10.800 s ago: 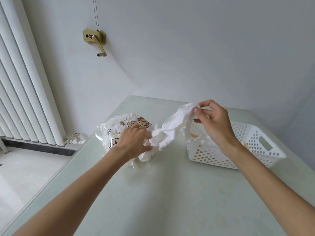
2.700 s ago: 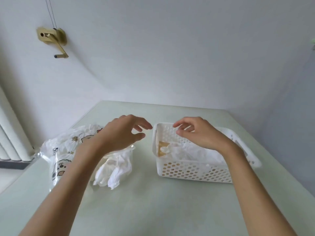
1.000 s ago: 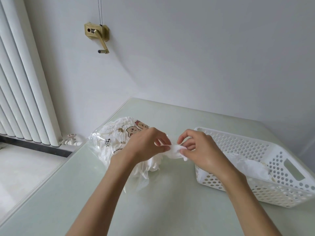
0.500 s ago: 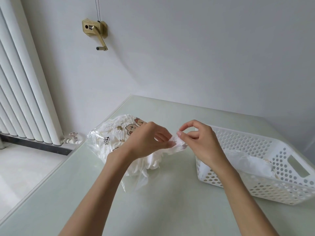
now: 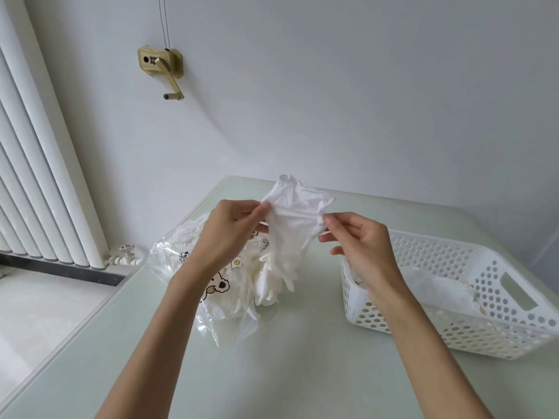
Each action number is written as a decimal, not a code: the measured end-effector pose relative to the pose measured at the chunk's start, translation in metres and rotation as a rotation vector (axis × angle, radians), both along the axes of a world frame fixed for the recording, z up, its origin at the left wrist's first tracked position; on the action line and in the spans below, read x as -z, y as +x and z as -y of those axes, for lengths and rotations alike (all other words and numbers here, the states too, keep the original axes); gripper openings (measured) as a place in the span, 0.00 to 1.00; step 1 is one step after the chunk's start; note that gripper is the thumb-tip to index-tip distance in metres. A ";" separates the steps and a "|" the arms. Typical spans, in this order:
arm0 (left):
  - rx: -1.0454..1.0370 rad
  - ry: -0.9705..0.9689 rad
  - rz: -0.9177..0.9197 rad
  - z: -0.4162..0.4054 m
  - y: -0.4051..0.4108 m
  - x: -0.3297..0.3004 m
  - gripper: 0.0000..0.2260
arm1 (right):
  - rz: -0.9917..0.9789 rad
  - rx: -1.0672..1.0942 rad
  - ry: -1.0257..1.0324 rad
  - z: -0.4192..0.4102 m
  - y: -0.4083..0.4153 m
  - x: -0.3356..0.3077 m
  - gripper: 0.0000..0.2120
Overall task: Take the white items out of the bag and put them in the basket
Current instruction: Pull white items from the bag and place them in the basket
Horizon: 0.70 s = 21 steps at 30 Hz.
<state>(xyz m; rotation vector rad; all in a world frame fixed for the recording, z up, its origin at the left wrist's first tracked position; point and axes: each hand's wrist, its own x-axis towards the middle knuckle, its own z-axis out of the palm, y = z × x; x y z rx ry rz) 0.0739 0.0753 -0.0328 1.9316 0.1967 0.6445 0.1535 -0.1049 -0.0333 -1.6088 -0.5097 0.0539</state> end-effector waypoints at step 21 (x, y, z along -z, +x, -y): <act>0.476 0.182 -0.256 0.053 0.011 -0.073 0.10 | 0.051 -0.430 -0.543 0.070 0.013 -0.084 0.36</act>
